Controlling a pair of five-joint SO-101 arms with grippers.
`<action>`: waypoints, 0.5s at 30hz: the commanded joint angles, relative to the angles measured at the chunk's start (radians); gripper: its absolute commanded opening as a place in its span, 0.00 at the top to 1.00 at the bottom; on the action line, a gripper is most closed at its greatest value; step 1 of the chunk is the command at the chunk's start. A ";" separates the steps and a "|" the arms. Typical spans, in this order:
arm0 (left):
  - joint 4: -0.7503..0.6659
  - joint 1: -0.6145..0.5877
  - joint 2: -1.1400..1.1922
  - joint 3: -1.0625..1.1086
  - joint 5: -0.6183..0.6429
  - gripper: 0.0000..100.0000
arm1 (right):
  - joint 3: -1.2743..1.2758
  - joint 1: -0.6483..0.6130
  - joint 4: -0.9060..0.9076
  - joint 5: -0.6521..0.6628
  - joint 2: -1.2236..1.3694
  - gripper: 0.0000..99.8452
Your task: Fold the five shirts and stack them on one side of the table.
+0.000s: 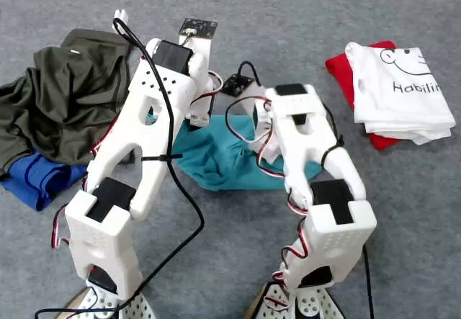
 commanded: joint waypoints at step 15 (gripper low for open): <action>0.006 -0.063 -0.070 -0.012 0.117 0.98 | -0.067 -0.082 -0.023 -0.114 -0.035 1.00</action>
